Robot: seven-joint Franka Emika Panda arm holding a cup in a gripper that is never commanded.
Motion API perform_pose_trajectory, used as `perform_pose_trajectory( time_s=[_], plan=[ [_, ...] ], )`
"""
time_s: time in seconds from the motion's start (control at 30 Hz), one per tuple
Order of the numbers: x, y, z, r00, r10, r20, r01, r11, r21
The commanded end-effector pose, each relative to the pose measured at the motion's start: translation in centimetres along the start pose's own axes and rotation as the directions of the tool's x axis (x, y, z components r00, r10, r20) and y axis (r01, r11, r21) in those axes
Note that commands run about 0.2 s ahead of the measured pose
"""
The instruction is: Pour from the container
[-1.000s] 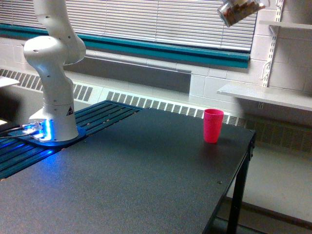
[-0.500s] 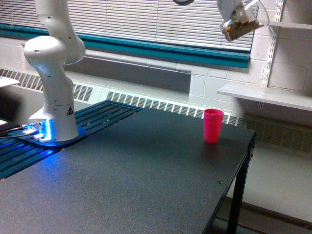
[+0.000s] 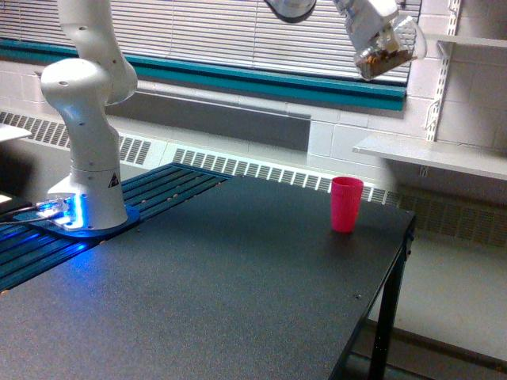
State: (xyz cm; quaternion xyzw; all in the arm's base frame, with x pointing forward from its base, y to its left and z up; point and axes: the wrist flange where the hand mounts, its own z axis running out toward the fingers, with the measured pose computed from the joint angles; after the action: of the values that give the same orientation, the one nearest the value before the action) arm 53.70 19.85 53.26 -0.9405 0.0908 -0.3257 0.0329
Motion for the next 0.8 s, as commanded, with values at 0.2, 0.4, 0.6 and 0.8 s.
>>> perform_pose_trajectory(
  time_s=[0.2, 0.4, 0.6, 0.8],
  plan=[
    [-3.9, -0.7, -0.7, 1.0, -0.022, -0.01, 0.022, 1.0, 0.002],
    [-6.2, -0.7, -0.3, 0.999, -0.049, 0.008, 0.049, 0.999, -0.008],
    [-8.3, -0.9, 0.4, 0.997, -0.076, 0.034, 0.077, 0.997, -0.012],
    [-10.3, -1.3, 1.5, 0.994, -0.095, 0.059, 0.097, 0.995, -0.02]
  ],
)
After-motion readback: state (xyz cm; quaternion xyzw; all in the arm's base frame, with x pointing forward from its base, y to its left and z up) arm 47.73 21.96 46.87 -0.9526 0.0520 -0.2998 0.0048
